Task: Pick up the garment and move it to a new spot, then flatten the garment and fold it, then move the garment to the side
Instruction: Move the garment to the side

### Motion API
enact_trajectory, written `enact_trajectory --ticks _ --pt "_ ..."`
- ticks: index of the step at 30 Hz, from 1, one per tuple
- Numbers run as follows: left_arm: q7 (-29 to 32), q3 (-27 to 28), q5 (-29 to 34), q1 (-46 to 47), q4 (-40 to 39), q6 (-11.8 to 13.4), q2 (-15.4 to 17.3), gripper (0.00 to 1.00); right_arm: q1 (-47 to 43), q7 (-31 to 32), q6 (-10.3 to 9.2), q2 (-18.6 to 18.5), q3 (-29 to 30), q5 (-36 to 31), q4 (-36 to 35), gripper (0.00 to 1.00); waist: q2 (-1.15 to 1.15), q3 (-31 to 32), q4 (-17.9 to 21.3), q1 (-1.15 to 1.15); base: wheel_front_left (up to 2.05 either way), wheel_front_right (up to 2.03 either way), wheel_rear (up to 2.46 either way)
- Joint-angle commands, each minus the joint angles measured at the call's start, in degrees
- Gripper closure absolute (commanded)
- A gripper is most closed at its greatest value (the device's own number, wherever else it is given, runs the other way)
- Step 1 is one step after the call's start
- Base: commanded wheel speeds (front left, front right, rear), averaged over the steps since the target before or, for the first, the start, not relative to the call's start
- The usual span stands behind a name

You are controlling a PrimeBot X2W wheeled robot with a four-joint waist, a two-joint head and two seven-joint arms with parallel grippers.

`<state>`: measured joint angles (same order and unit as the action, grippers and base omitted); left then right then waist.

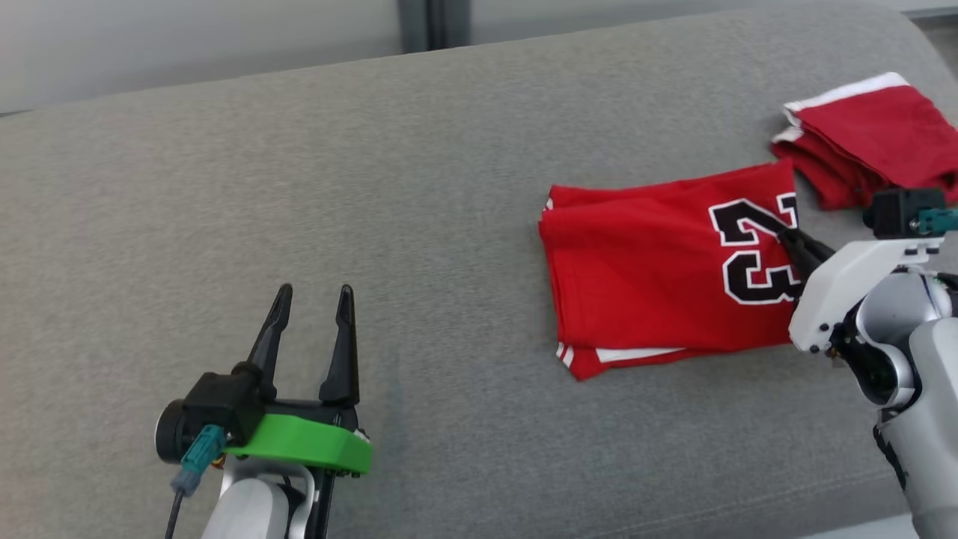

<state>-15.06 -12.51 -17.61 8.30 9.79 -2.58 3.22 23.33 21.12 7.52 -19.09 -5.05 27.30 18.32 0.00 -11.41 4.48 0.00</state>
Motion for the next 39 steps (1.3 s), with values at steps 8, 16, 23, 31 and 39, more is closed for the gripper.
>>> enact_trajectory --ticks 8,16,23,31,39 --pt "0.88 -1.17 1.36 3.86 -0.04 -0.45 1.71 0.00 2.58 -0.88 -0.08 0.68 1.11 -0.23 -2.61 1.00 0.00 -6.70 16.18 0.00 0.00 0.00 0.00" --pt "1.29 -1.32 0.97 4.14 -0.95 -0.09 2.39 0.00 3.65 -2.60 -0.08 0.95 2.00 -1.14 -2.99 1.00 0.00 -6.89 14.96 0.00 0.00 0.00 0.00" --pt "1.10 -1.21 0.34 4.05 -1.43 0.45 2.30 0.00 9.08 -2.63 -0.08 -0.29 0.96 -2.39 -2.29 1.00 0.00 -7.14 11.99 0.00 0.00 0.00 0.00" --pt "0.70 -1.70 -0.29 4.78 -1.59 0.56 1.72 0.00 19.38 -0.26 -0.08 -5.03 1.96 -5.10 3.74 1.00 0.00 -7.91 7.44 0.00 0.00 0.00 0.00" --pt "0.29 -1.78 -0.37 5.69 -1.58 0.67 1.52 0.00 25.88 0.07 -0.09 -10.33 6.21 -6.30 11.11 1.00 0.00 -10.10 3.19 0.00 0.00 0.00 0.00"
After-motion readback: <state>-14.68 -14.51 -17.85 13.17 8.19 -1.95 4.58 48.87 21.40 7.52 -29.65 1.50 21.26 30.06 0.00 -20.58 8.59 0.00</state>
